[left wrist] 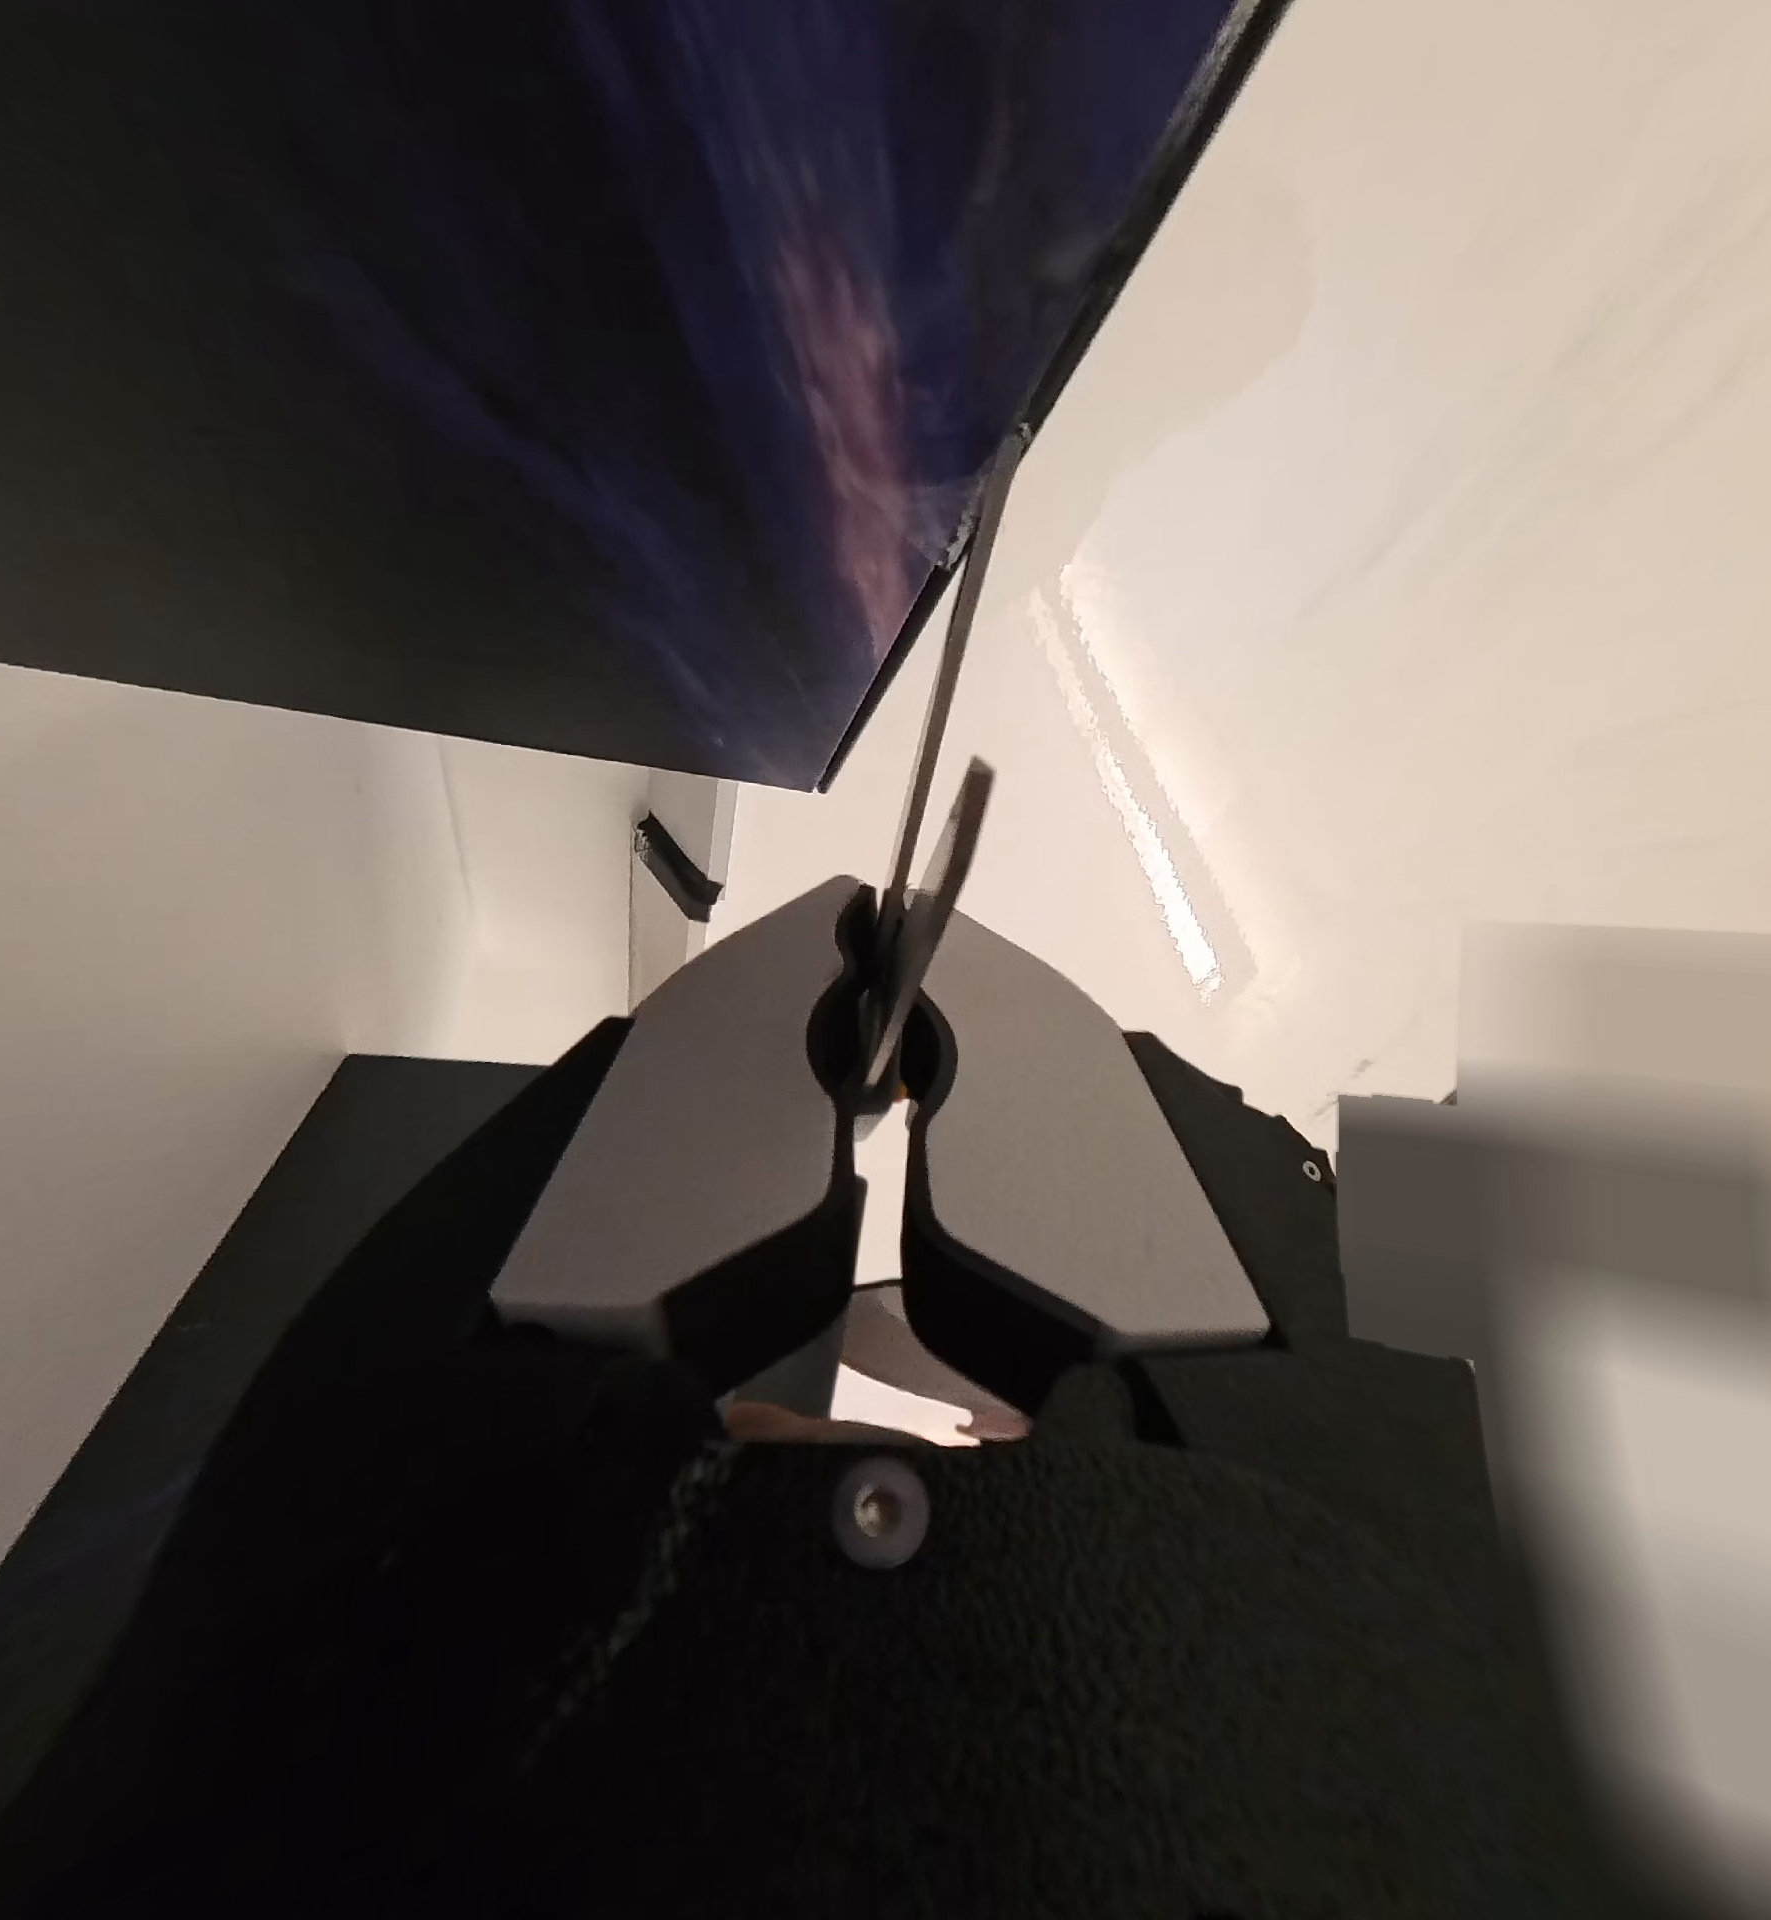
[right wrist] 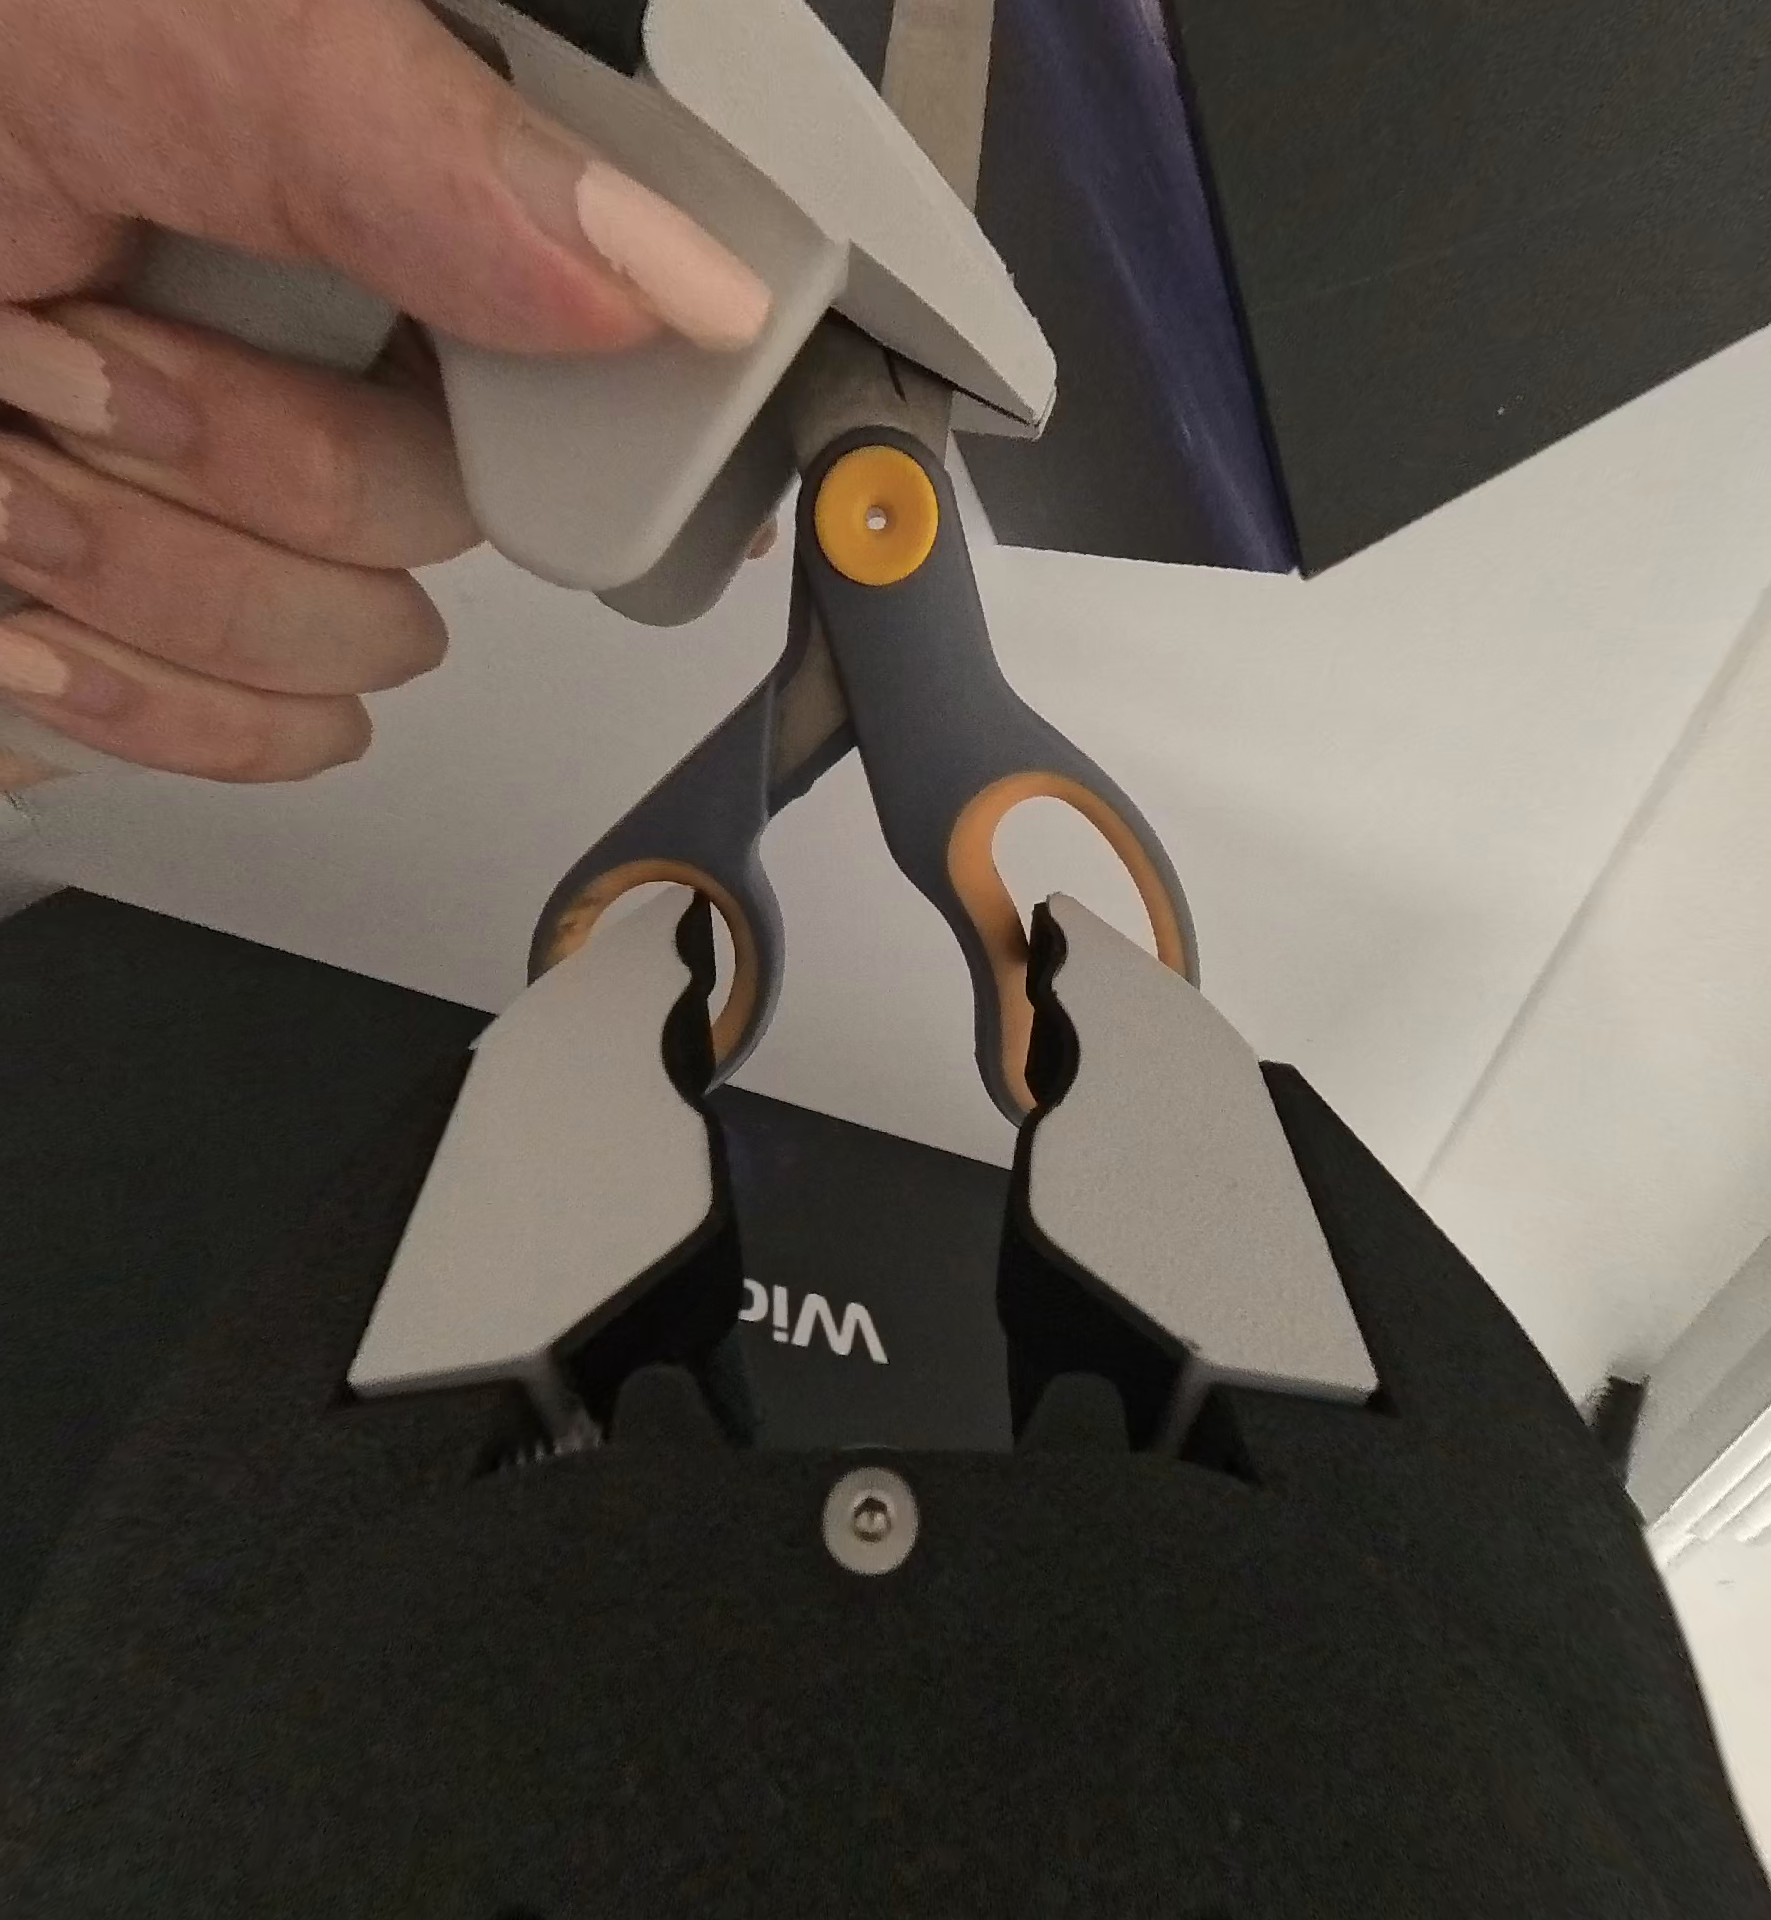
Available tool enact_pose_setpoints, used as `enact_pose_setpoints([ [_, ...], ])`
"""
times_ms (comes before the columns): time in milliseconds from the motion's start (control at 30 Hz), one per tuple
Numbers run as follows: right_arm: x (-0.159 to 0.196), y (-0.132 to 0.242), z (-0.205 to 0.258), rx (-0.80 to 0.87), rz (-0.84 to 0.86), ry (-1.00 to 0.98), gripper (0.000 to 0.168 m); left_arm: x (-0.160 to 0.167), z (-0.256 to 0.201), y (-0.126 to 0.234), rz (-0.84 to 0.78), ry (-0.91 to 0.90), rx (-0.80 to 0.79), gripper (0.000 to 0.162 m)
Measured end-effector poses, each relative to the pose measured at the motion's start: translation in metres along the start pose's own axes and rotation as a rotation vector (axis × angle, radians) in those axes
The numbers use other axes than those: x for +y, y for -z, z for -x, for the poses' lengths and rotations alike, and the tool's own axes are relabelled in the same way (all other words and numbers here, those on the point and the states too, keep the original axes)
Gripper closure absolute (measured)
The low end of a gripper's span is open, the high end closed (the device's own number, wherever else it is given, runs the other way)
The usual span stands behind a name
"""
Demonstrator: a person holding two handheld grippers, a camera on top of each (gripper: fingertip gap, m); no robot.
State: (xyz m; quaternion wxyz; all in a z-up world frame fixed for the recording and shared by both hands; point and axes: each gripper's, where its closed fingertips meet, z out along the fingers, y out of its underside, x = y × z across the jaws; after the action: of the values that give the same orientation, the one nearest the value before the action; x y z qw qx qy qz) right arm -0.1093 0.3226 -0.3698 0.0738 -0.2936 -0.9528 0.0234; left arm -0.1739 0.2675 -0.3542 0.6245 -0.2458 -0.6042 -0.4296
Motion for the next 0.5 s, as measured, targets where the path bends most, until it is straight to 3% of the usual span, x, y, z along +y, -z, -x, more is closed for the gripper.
enact_pose_setpoints([
  [300,-0.005,-0.003,0.007,-0.02,-0.007,0.014,0.112,-0.002,0.0,0.002,-0.007,-0.016,0.0,0.162],
  [367,-0.02,0.002,0.001,0.002,-0.088,0.008,0.113,-0.013,-0.006,0.012,-0.041,-0.041,0.008,0.162],
  [500,-0.026,-0.003,0.003,-0.018,-0.041,0.028,0.114,-0.016,-0.005,0.016,-0.031,-0.049,-0.005,0.162],
])
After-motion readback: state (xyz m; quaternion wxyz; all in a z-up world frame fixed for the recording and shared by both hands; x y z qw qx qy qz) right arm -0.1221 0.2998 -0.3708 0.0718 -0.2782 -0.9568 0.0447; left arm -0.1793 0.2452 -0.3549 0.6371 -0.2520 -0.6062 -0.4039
